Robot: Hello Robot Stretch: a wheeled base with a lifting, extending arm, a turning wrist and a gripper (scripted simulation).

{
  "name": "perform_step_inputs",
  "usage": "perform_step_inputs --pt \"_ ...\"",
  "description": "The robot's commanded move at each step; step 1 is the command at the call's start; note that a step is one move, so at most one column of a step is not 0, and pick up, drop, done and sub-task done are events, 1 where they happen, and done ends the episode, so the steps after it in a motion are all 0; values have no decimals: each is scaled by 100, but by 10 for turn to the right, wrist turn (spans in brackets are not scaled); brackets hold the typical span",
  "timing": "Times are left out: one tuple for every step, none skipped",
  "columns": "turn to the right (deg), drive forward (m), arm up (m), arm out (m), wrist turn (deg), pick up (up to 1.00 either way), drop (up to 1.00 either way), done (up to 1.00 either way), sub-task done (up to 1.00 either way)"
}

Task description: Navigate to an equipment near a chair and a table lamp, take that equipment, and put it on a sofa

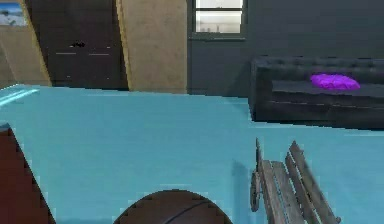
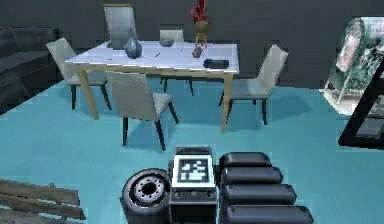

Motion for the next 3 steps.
perform_step_inputs --pt "0 100 0 0 0 0 0 0 0" --pt "120 0 0 0 0 0 0 0 0" --pt "0 20 0 0 0 0 0 0 0"
